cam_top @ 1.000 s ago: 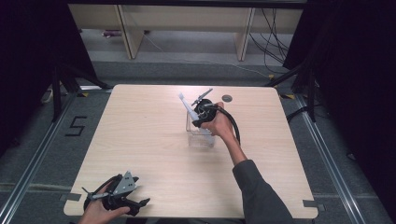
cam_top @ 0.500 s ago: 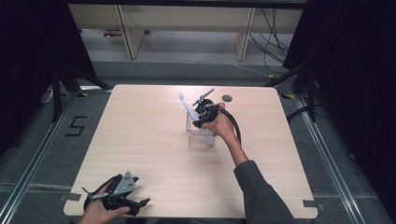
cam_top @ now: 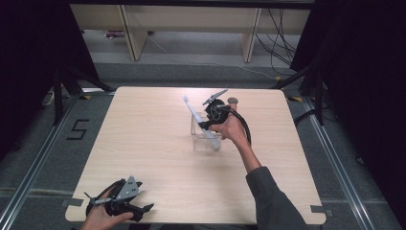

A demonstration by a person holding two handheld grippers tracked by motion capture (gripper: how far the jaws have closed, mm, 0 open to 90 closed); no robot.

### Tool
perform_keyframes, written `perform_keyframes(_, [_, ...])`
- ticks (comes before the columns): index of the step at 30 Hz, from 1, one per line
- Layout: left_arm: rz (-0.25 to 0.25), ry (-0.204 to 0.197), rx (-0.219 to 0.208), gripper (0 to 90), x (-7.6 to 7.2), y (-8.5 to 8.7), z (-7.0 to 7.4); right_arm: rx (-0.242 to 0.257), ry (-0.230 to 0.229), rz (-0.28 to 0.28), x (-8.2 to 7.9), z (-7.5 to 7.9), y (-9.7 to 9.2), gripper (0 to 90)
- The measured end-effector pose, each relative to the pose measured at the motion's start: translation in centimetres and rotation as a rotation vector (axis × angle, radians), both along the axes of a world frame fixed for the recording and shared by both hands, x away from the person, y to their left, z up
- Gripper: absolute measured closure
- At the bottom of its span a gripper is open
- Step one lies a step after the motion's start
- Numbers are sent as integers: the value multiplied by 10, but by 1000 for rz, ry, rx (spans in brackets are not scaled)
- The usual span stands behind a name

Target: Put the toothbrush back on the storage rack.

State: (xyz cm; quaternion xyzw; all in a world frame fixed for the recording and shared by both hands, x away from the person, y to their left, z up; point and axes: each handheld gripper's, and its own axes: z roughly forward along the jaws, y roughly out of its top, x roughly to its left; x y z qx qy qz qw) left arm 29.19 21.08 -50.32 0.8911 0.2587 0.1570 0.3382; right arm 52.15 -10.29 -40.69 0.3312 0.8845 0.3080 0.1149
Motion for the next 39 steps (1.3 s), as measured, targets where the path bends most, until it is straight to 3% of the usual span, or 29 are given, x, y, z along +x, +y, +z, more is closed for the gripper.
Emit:
perform_keyframes(5, [1, 1, 0, 160, 0, 0, 0, 14, -37, 11, 0, 4, -3, 463])
perform_keyframes(14, [0, 1, 2, 160, 0, 0, 0, 24, -60, 18, -3, 8, -5, 451])
perform_keyframes(18, [2, 0, 2, 160, 0, 0, 0, 35, -44, 13, -4, 10, -6, 447])
perform_keyframes(30, [3, 2, 1, 160, 0, 0, 0, 35, -70, 7, -6, 13, -11, 424])
perform_keyframes(33, [2, 1, 11, 160, 0, 1, 0, 63, -62, -4, -6, 14, -12, 419])
perform_keyframes(39, [4, 2, 2, 160, 0, 0, -1, 62, -74, -1, -8, 18, -19, 407])
